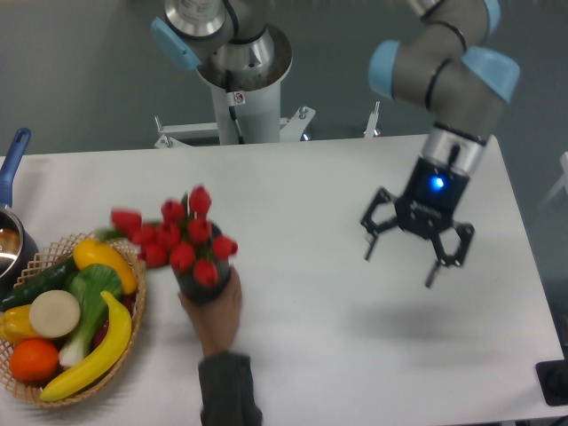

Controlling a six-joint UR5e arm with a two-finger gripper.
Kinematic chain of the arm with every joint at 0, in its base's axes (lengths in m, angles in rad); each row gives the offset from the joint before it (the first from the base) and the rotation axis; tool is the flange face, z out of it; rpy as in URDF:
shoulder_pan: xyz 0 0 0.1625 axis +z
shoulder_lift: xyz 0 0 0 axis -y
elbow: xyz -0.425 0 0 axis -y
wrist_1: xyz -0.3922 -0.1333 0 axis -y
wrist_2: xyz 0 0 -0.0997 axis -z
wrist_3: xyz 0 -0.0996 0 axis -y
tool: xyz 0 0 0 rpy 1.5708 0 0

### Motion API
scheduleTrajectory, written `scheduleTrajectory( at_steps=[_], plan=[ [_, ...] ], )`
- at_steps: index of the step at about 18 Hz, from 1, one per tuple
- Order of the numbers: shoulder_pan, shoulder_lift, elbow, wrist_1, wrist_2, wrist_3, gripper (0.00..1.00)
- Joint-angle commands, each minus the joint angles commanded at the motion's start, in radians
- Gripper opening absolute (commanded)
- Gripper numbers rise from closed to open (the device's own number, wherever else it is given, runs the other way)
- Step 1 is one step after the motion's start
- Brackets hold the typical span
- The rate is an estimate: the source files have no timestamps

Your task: Insert the flowers into the vase

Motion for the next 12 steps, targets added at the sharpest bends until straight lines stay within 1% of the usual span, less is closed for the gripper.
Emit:
scheduleTrajectory(
  at_steps=[1, 3, 5, 6, 8, 9, 12],
  plan=[
    [-0.026, -0.009, 0.008, 0.000, 0.086, 0.005, 1.00],
    [-0.051, -0.020, 0.005, -0.005, 0.250, 0.043, 1.00],
    [-0.083, -0.023, -0.001, -0.012, 0.349, 0.060, 1.00],
    [-0.088, -0.020, -0.009, -0.015, 0.366, 0.061, 1.00],
    [-0.089, -0.006, -0.044, -0.014, 0.366, 0.077, 1.00],
    [-0.089, 0.006, -0.047, -0.017, 0.369, 0.098, 1.00],
    [-0.097, 0.008, -0.066, -0.017, 0.399, 0.147, 1.00]
  ],
)
